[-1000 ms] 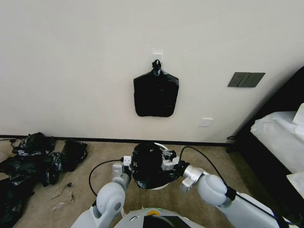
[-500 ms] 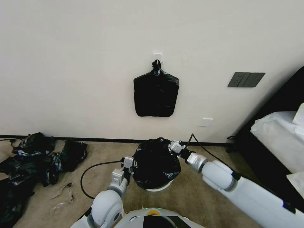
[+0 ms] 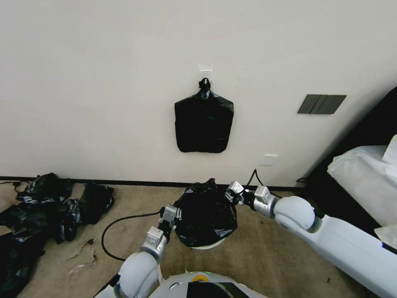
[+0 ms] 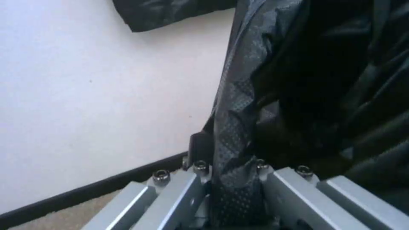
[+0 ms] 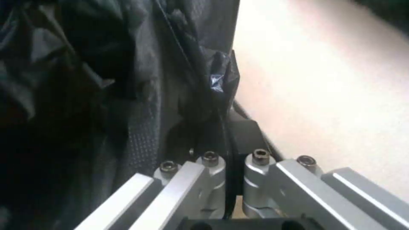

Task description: Place a trash bag onto the trash bin.

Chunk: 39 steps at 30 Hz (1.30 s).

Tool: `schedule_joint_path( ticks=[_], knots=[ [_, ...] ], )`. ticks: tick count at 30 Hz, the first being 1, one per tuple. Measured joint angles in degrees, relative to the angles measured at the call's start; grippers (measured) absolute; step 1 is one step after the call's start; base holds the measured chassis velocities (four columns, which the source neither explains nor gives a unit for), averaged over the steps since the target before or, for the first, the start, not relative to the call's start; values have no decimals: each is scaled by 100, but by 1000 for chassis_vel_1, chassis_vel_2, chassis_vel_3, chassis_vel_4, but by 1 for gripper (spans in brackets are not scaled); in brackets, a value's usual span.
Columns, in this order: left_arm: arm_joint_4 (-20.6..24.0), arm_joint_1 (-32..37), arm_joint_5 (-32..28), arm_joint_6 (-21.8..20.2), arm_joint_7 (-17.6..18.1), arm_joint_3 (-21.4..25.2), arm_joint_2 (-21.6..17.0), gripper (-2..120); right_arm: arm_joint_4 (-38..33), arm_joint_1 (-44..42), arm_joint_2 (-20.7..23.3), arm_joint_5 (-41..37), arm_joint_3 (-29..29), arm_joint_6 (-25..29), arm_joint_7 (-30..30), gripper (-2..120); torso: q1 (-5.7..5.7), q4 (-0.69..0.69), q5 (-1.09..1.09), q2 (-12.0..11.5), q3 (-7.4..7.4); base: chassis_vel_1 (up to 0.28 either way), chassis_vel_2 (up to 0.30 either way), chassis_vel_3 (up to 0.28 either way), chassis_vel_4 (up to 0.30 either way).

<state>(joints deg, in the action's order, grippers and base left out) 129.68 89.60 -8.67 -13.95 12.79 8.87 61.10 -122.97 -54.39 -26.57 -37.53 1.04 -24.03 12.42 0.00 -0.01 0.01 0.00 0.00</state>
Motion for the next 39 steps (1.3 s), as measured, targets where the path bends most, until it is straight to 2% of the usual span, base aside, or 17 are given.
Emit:
schedule_joint_path(
  ticks=[4, 8, 11, 14, 19, 25, 28, 32, 33, 35, 39],
  knots=[
    [-164, -5, -7, 312, -109, 42, -11, 1, 390, 252, 152, -734, 55, -60, 408, 0, 0, 1, -1, 0, 0, 0, 0, 0, 0],
    [-217, 2, -7, 481, -174, 53, -23, 1, 576, 358, 179, -830, 30, -59, 613, 0, 0, 1, -1, 0, 0, 0, 0, 0, 0],
    [-311, -7, -25, 775, -248, 53, -9, 1, 922, 397, 96, -862, -40, -44, 892, 0, 0, 1, 0, 0, 0, 0, 0, 0, 0],
    [-363, -23, -46, 852, -251, 63, 12, 1, 1070, 360, 47, -862, -53, -34, 957, 0, 0, 1, 0, 0, 0, 0, 0, 0, 0],
    [-390, -67, -212, 821, -175, 68, 82, 1, 1156, 153, -28, -850, -16, -1, 977, 0, 0, 1, 0, 0, 0, 0, 0, 0, 0],
    [-390, -177, -726, 477, 77, 51, 241, 1, 934, -273, -171, -982, 278, 20, 714, 2, 0, 0, 0, 0, 0, 0, 0, 0, 0],
    [-395, -231, -1084, 218, 243, 76, 288, 1, 789, -564, -337, -1231, 603, 27, 387, 17, 0, 0, -1, 0, 0, 0, 0, 0, 0],
    [-406, -268, -1343, 60, 345, 118, 272, 1, 773, -702, -465, -1515, 901, 3, 94, 28, 0, 1, -1, 0, 0, 0, 0, 0, 0],
    [-430, -284, -1423, 25, 384, 155, 266, 1, 773, -765, -509, -1670, 1044, -35, -7, 35, 0, 1, 0, 0, 0, 0, 0, 0, 0],
    [-442, -291, -1483, -2, 410, 189, 258, 1, 772, -818, -537, -1773, 1162, -64, -68, 38, 0, 1, -1, 0, 0, 0, 0, 0, 0],
    [-444, -320, -1753, -131, 506, 304, 222, 1, 662, -1039, -604, -1976, 1542, -111, -173, 54, 0, 1, -1, 0, 0, 0, 0, 0, 0]
  ],
)
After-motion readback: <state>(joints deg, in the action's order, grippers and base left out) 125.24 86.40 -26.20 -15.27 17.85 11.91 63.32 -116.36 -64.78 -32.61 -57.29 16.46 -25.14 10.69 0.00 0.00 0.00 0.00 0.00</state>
